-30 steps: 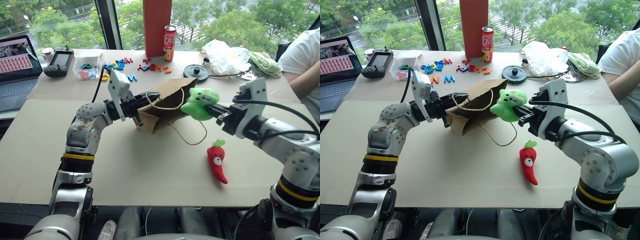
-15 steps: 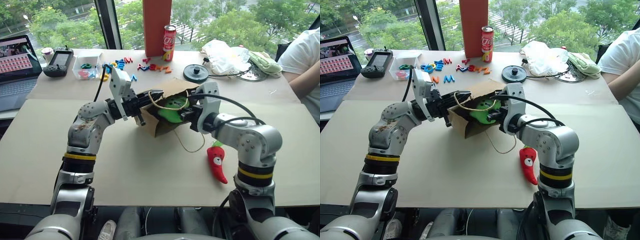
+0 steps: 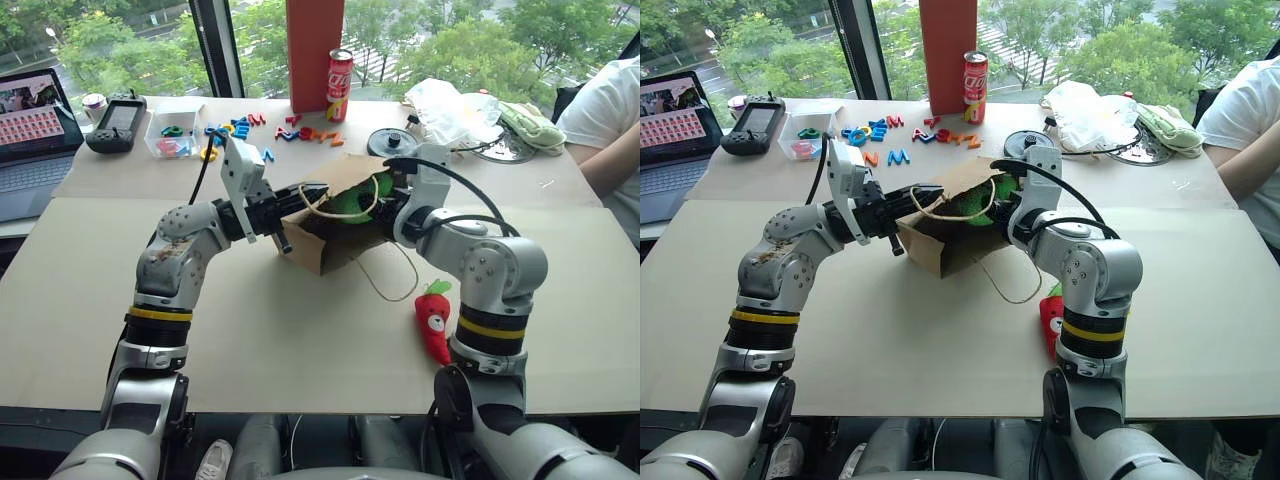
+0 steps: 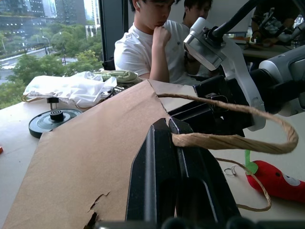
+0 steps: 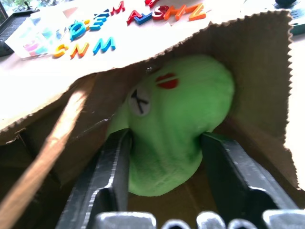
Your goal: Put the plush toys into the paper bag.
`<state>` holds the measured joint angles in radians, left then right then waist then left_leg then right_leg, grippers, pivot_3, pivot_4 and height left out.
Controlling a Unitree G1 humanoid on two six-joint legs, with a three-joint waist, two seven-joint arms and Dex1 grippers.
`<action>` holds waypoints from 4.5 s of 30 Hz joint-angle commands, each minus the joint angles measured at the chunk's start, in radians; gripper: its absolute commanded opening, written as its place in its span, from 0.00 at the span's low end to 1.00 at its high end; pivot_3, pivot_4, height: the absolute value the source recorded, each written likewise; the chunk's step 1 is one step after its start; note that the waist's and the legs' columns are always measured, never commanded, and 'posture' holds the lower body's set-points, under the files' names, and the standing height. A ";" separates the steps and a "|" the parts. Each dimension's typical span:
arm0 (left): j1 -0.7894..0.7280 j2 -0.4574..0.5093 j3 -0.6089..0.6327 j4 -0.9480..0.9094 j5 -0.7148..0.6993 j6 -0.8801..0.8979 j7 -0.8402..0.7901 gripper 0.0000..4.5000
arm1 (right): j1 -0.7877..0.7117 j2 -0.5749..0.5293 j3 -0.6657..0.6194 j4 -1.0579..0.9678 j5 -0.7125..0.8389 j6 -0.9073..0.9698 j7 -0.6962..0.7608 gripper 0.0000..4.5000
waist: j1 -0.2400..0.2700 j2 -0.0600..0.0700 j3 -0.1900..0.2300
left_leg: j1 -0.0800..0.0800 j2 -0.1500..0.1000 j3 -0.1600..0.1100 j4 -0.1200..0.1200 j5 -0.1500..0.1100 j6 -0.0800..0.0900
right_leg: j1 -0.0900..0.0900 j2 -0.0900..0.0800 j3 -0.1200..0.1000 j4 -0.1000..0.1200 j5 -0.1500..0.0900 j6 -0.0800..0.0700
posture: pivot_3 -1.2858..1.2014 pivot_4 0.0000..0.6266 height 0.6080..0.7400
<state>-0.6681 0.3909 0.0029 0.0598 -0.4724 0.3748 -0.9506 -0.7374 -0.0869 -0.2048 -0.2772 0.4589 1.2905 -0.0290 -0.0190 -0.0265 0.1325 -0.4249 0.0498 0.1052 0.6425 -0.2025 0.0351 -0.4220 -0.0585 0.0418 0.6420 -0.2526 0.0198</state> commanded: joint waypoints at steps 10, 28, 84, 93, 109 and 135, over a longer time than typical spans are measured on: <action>-0.012 0.005 0.009 -0.027 -0.006 -0.005 0.008 0.00 | 0.150 -0.422 -0.117 -0.376 0.214 0.257 0.297 0.68 | 0.009 0.000 0.000 | -0.001 -0.001 -0.001 0.000 0.000 0.001 | 0.001 -0.001 0.000 -0.002 0.000 0.000 | 0.52 0.24 0.99; -0.019 -0.004 -0.004 -0.006 -0.006 -0.004 -0.007 0.00 | 0.710 -0.634 -0.070 -0.614 0.290 0.324 0.269 0.68 | 0.007 -0.001 0.000 | 0.001 -0.002 -0.008 0.001 -0.001 0.002 | 0.007 0.000 0.000 -0.010 0.000 0.001 | 0.52 0.24 0.99; -0.008 -0.034 -0.028 -0.028 -0.007 0.006 -0.007 0.00 | -0.136 -0.266 0.544 0.084 -0.120 -0.149 0.363 0.28 | 0.007 0.000 0.000 | -0.007 -0.003 -0.013 0.002 -0.001 0.002 | 0.002 0.002 -0.001 -0.001 0.000 0.002 | 0.52 0.24 0.99; -0.006 -0.030 -0.025 -0.022 -0.002 -0.001 -0.007 0.00 | -0.067 -0.295 0.412 -0.062 -0.063 -0.049 0.405 0.82 | 0.007 0.000 0.000 | -0.007 -0.002 -0.013 0.002 0.000 0.001 | 0.002 0.002 -0.002 0.000 0.000 0.002 | 0.52 0.24 0.99; -0.012 -0.012 -0.016 -0.015 0.000 -0.003 -0.006 0.00 | 0.215 -0.389 0.414 -0.201 -0.063 0.001 0.399 0.82 | 0.001 0.000 0.000 | -0.004 -0.003 -0.013 0.002 0.000 0.001 | 0.001 0.003 0.000 -0.002 0.000 0.001 | 0.52 0.24 0.99; -0.018 -0.004 -0.024 -0.006 0.007 -0.014 -0.010 0.00 | 0.228 -0.306 0.379 -0.111 -0.117 -0.125 0.372 0.13 | 0.005 0.000 0.000 | -0.004 -0.004 -0.014 0.003 0.001 0.001 | 0.002 0.002 0.000 -0.002 0.000 0.001 | 0.52 0.24 0.99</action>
<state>-0.6635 0.3864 -0.0237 0.0735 -0.4703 0.3825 -0.9563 -0.4924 -0.3926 0.2132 -0.3725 0.3544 1.2000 0.3478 -0.0138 -0.0268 0.1324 -0.4293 0.0462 0.0916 0.6453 -0.2020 0.0360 -0.4201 -0.0561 0.0419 0.6405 -0.2530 0.0211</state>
